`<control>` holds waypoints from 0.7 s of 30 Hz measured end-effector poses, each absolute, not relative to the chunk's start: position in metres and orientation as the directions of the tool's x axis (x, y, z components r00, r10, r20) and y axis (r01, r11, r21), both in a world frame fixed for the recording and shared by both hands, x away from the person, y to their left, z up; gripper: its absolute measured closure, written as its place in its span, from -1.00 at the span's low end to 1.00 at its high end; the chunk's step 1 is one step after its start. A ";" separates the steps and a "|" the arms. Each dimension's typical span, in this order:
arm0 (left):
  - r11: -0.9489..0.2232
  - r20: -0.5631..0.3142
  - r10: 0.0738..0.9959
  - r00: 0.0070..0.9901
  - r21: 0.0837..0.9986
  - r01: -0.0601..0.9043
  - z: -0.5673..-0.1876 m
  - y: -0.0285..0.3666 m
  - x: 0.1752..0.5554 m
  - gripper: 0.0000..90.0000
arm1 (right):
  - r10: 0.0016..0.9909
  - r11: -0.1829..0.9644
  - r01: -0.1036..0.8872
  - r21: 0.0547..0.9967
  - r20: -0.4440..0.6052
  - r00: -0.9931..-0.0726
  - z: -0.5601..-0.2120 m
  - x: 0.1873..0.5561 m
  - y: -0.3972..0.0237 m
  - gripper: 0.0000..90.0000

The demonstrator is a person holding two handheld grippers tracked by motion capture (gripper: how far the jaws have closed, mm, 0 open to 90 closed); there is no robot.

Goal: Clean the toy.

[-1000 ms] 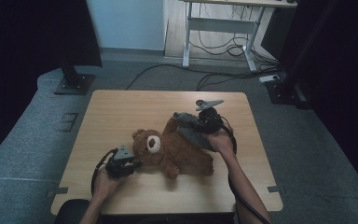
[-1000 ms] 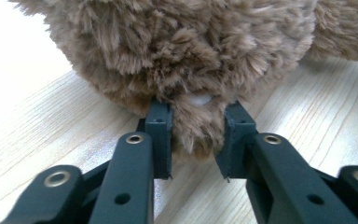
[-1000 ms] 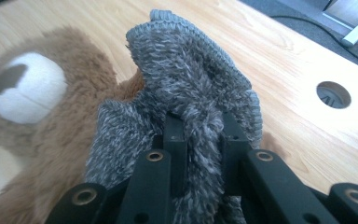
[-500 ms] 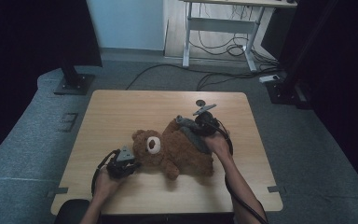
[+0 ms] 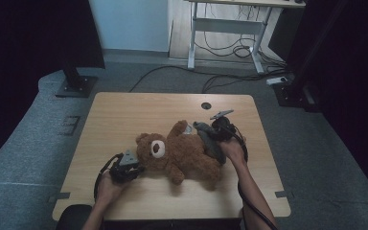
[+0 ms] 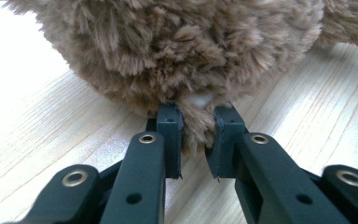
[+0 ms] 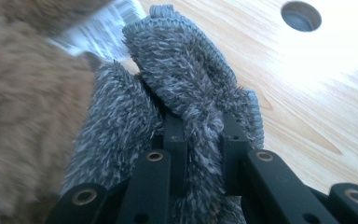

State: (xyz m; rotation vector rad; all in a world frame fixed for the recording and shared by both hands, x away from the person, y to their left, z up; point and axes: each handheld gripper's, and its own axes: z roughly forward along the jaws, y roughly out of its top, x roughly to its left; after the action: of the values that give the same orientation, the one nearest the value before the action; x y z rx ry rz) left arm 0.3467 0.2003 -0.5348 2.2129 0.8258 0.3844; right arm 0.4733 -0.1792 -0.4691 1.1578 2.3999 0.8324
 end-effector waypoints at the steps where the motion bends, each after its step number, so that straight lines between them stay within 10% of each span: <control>1: -0.526 0.022 0.662 0.749 0.726 0.443 -0.535 0.200 0.347 0.70 | 0.797 0.491 0.592 0.639 -0.054 -0.602 -0.470 0.474 -0.182 0.72; 21: -0.533 0.023 0.662 0.749 0.717 0.449 -0.537 0.200 0.347 0.68 | 0.824 0.440 0.556 0.705 -0.070 -0.563 -0.424 0.454 -0.212 0.72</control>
State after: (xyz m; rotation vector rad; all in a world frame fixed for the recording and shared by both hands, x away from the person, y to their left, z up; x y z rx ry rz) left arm 0.3471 0.1999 -0.5365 2.2242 0.8290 0.3806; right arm 0.4538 -0.2120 -0.4244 1.1673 2.2916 0.9001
